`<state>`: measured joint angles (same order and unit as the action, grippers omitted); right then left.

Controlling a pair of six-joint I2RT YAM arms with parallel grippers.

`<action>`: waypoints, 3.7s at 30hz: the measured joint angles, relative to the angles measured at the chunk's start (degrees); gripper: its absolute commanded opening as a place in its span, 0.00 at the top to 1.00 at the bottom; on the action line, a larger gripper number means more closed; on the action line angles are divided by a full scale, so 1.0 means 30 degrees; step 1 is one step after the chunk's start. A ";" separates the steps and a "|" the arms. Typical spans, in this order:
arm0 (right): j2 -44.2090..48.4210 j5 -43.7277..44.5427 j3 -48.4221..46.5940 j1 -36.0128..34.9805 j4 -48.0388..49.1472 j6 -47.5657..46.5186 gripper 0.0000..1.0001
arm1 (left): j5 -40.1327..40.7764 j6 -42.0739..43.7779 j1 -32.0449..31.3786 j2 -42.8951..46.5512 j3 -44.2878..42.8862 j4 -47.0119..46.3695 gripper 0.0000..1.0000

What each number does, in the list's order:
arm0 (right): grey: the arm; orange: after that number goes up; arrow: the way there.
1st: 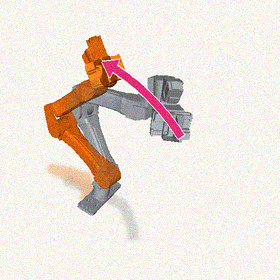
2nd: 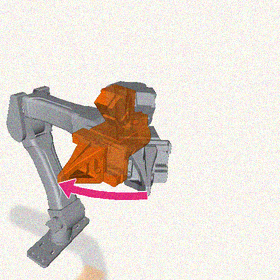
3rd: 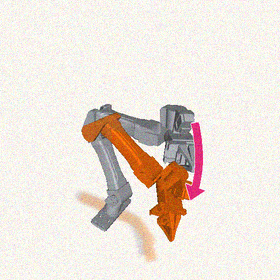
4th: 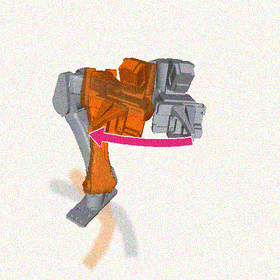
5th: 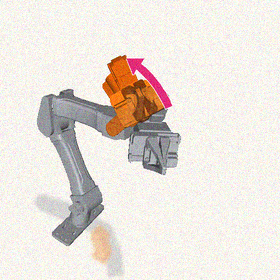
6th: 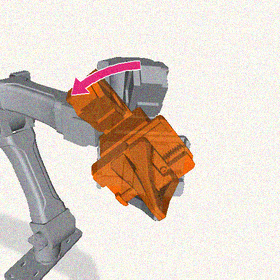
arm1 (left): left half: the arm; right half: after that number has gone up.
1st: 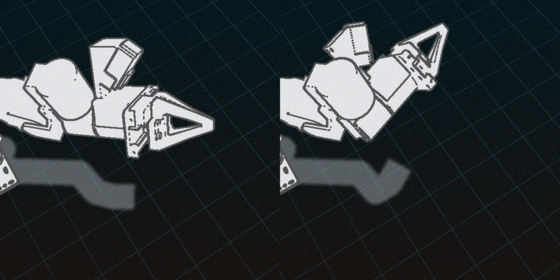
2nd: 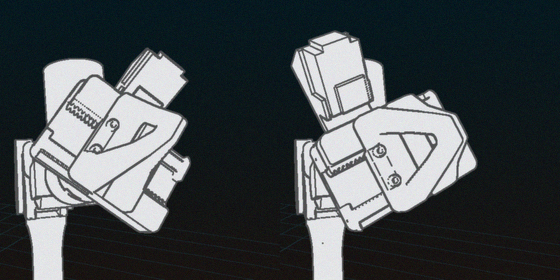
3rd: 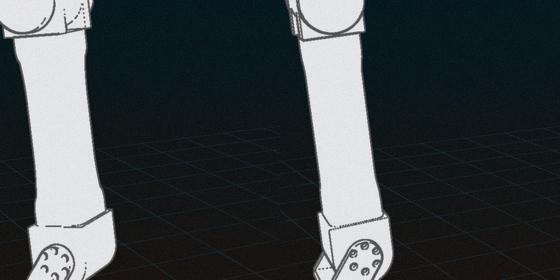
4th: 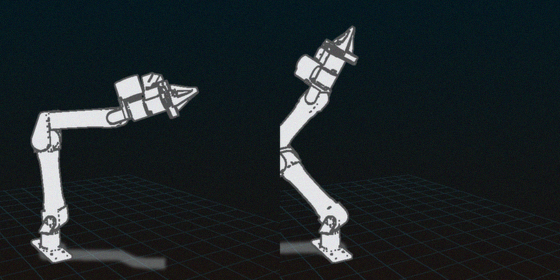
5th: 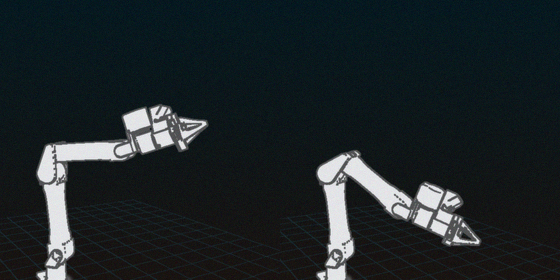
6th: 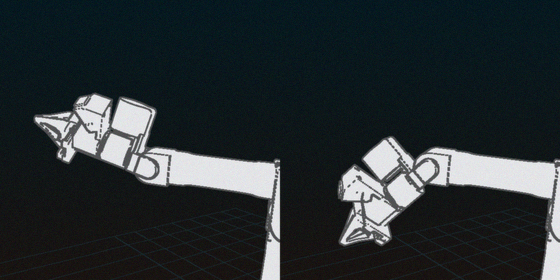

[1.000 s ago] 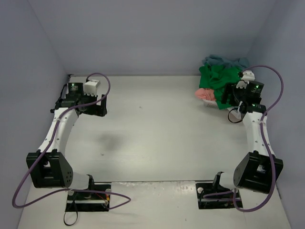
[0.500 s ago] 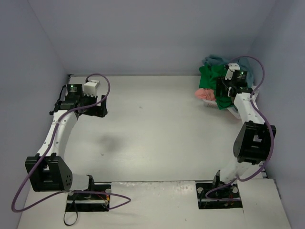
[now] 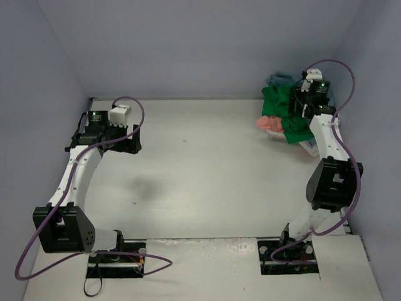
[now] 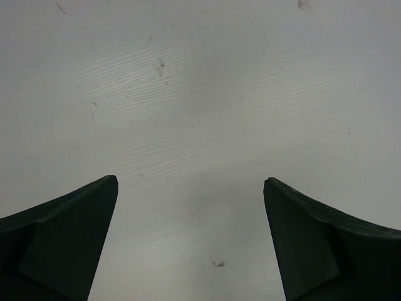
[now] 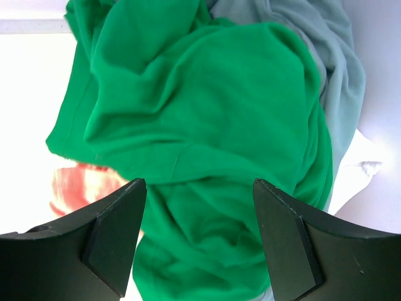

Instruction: Fold and stack the t-shirts

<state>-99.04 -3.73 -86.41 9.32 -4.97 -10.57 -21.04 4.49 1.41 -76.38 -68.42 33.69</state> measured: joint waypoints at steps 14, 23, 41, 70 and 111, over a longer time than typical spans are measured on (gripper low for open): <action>-0.3053 0.0772 -0.0933 0.0160 0.0087 -0.0036 0.47 | 0.0000 -0.0036 0.0000 0.0175 0.0568 -0.0175 0.05; -0.3206 0.0831 -0.0969 0.0168 0.0255 0.0058 0.99 | 0.0000 -0.0036 0.0000 0.0175 0.0568 -0.0255 0.05; -0.0561 0.0678 -0.2149 -0.2237 -0.1231 -0.0991 1.00 | 0.0022 -0.0036 0.0000 0.0175 0.0998 -0.0481 0.05; 0.3956 -0.2331 -0.7963 -1.2203 -0.3825 -0.3111 1.00 | 0.0364 -0.0029 0.0000 0.0175 0.1188 -0.0743 0.05; -0.6302 -0.2892 -0.8808 -1.5635 -0.3898 -0.3009 0.18 | 0.1027 -0.0007 0.0000 0.0182 0.1530 -0.1129 0.05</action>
<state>-117.95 -12.40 -112.84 -37.58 -16.67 -19.59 -17.96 4.47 1.41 -75.83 -63.83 30.30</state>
